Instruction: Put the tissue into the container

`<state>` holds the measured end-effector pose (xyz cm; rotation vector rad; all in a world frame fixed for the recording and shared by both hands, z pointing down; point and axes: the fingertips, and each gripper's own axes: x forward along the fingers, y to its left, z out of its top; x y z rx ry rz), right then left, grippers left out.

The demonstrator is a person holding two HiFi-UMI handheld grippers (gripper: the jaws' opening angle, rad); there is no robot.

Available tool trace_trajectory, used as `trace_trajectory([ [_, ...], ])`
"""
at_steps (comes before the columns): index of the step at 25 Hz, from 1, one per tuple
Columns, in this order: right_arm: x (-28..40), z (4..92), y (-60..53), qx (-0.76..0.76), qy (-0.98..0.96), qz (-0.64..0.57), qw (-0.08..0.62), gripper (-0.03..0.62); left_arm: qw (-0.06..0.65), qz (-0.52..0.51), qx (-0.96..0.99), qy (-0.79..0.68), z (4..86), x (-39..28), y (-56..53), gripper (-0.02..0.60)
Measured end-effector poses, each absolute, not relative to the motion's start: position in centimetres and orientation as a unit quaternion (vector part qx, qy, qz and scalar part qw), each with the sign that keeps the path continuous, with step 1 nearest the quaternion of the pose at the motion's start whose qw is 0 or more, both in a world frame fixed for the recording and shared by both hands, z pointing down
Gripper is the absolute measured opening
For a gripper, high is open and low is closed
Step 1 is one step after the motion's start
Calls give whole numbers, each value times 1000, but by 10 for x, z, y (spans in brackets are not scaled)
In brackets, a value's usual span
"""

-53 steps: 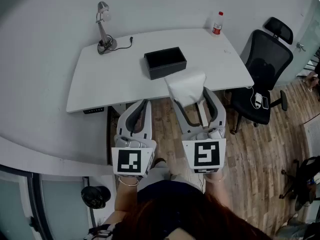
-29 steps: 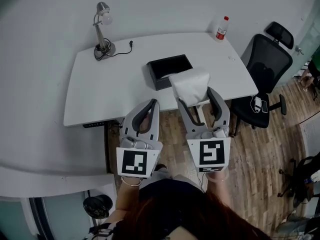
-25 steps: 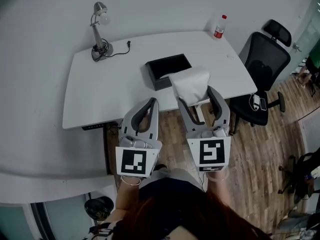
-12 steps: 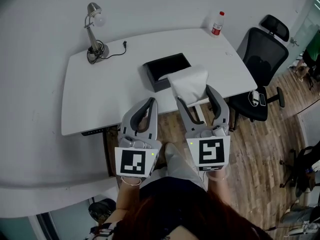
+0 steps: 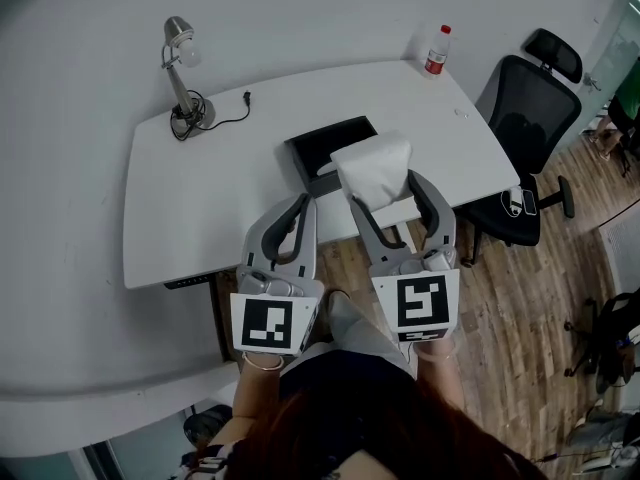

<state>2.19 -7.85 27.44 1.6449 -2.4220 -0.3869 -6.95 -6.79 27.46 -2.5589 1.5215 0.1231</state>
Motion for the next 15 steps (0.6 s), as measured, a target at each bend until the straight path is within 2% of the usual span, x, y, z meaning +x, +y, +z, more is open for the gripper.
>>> trace_trajectory([
  [15,25,281,-138,547,-823,-116,99,333,89,30,-855,510,270,-65,-124,28],
])
